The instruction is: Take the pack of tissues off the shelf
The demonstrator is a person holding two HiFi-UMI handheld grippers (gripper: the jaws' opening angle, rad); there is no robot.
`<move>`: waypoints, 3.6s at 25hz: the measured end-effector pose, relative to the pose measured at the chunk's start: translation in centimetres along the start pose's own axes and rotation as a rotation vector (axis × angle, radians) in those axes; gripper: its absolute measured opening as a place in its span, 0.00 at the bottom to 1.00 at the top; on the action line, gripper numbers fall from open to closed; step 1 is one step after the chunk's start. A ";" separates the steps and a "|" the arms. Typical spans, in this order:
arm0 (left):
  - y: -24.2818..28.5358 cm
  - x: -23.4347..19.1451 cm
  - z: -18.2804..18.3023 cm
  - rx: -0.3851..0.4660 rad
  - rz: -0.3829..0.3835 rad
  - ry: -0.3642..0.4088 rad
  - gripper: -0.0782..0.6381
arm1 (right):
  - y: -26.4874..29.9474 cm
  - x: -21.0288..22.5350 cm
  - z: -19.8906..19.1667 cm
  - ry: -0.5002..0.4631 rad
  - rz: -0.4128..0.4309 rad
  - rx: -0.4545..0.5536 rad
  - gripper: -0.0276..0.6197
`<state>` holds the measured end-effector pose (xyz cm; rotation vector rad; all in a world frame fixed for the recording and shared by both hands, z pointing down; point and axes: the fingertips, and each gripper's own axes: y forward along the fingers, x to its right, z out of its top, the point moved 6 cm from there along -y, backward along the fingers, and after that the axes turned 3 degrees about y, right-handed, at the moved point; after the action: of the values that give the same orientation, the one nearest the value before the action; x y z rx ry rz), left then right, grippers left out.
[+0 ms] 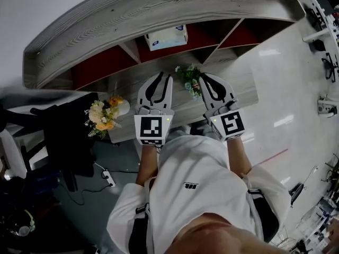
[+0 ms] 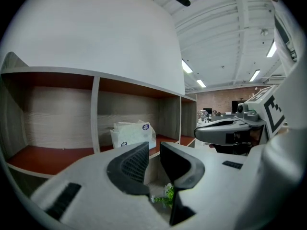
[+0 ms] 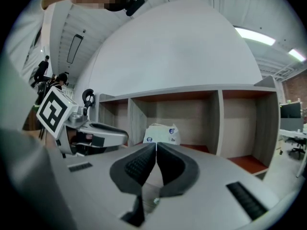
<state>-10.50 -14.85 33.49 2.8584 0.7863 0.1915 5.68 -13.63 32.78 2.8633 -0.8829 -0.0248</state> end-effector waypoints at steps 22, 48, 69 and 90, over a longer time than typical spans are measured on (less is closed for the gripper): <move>7.8 0.9 -0.6 -0.043 -0.010 -0.006 0.23 | 3.0 5.8 -1.8 0.026 0.045 -0.041 0.09; 13.5 0.3 -0.7 -0.085 -0.023 -0.020 0.23 | 5.5 8.0 -1.2 0.077 0.065 -0.018 0.09; 13.5 -0.4 2.0 -0.072 0.091 0.030 0.27 | 5.6 9.4 -1.2 0.101 0.090 -0.007 0.09; 15.3 -1.1 0.6 -0.179 0.230 0.016 0.21 | 5.5 10.8 -0.9 0.102 0.119 -0.004 0.09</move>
<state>-3.75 -28.43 35.83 2.7718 0.4175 0.2979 11.61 -24.13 34.77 2.7744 -1.0293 0.1314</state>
